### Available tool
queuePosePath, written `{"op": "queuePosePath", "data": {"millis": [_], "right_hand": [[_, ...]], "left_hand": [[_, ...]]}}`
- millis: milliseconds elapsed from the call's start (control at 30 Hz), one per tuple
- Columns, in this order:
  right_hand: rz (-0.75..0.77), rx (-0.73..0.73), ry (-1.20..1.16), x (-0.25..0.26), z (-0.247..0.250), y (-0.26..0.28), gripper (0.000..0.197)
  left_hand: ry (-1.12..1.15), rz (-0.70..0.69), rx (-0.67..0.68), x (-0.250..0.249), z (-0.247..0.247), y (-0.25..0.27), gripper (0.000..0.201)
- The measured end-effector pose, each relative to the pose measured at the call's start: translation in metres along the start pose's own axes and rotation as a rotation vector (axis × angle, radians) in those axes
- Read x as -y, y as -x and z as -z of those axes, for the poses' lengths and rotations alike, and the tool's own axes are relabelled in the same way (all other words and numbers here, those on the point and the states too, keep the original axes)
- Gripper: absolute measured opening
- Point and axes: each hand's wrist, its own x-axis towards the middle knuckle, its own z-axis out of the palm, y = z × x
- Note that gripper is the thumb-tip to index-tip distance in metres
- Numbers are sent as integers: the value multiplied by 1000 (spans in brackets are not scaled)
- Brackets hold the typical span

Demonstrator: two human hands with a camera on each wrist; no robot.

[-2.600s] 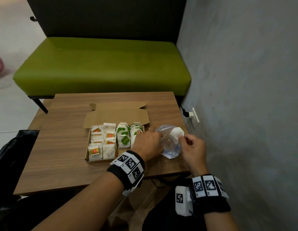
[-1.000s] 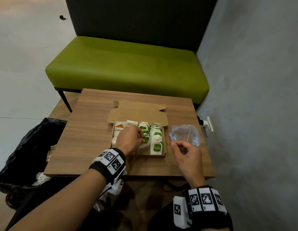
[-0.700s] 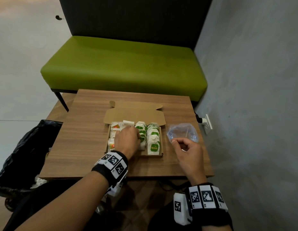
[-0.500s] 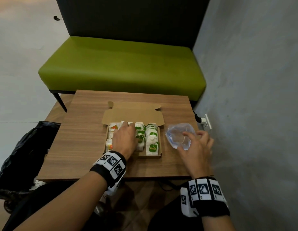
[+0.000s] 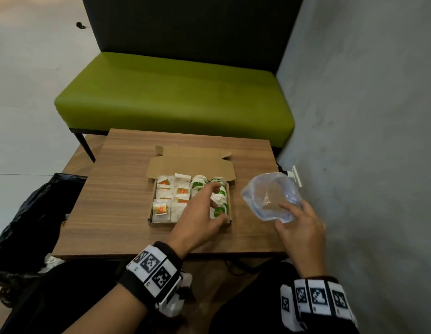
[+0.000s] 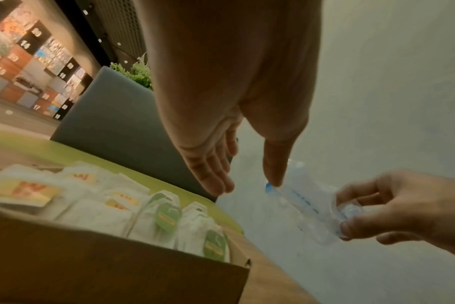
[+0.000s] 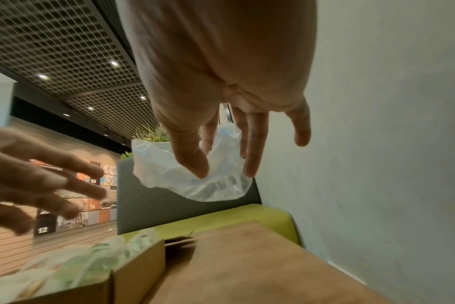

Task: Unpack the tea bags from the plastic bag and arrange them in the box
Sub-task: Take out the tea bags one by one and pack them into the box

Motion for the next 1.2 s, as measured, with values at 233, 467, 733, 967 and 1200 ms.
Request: {"op": "queuePosePath", "data": {"millis": [233,467,733,967,1200], "right_hand": [[256,87,-137,23,9,31,53],[-203,222,-950,47,12,31,49],[-43,377,-899,59,25,40,28],[122,107,-457,58,44,22,23],[195,190,-367,77,23,28,23]], "left_hand": [[185,-166,98,-18,-14,5,72],[46,-295,-3,-17,-12,15,79],[-144,-519,69,-27,3,29,64],[-386,-524,-84,-11,45,31,32],[-346,-398,-96,-5,112,61,22]]}}
